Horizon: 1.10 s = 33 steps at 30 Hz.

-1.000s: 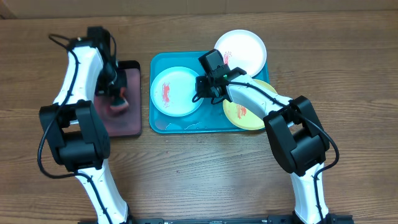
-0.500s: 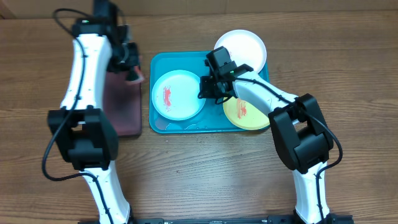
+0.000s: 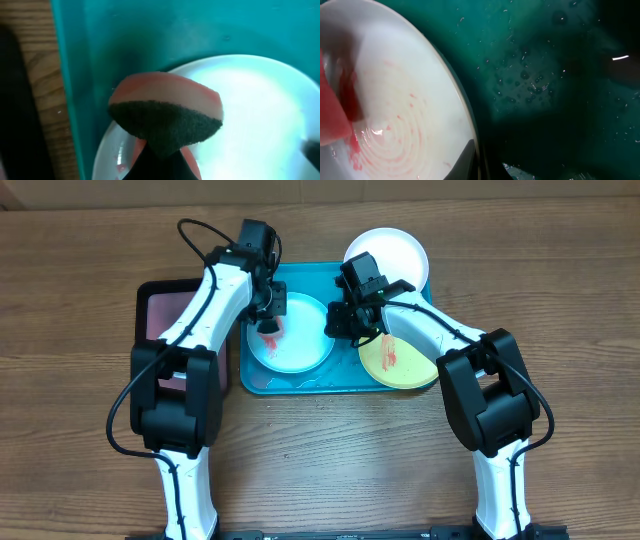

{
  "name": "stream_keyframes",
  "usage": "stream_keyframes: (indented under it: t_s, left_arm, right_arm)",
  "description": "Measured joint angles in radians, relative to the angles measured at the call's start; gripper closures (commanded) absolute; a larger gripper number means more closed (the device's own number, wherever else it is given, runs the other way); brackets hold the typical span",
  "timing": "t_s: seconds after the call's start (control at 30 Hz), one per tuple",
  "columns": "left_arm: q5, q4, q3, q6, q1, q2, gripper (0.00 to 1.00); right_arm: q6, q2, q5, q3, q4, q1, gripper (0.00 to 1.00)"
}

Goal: Clean dirty plates on tray and stack at the side
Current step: 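Move the sponge with the left gripper onto the held white plate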

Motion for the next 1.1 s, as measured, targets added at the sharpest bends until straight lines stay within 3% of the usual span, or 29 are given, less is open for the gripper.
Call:
stream_keyframes:
  t_s: [0.27, 0.47, 0.73, 0.87, 1.0, 1.1]
  left_arm:
    - [-0.142, -0.033, -0.024, -0.047, -0.026, 0.001, 0.96]
    - [-0.14, -0.06, -0.04, -0.05, -0.059, 0.001, 0.96]
    - [-0.166, 0.033, -0.127, -0.058, -0.124, 0.001, 0.96]
    - [-0.053, 0.072, -0.131, -0.032, -0.114, -0.003, 0.96]
    - [0.225, 0.154, -0.134, 0.048, -0.111, -0.001, 0.96]
    - [0.328, 0.174, -0.141, 0.047, -0.117, 0.003, 0.96]
  right_arm:
    - [-0.003, 0.0, -0.001, 0.0, 0.001, 0.0, 0.96]
    - [-0.003, 0.0, -0.001, 0.0, 0.003, 0.0, 0.96]
    - [-0.007, 0.0, 0.001, 0.0, 0.001, 0.0, 0.96]
    - [-0.01, 0.0, 0.005, 0.0, -0.003, -0.003, 0.96]
    - [-0.011, 0.0, 0.004, 0.0, -0.003, -0.008, 0.96]
    - [-0.011, 0.0, 0.004, 0.0, -0.005, -0.008, 0.96]
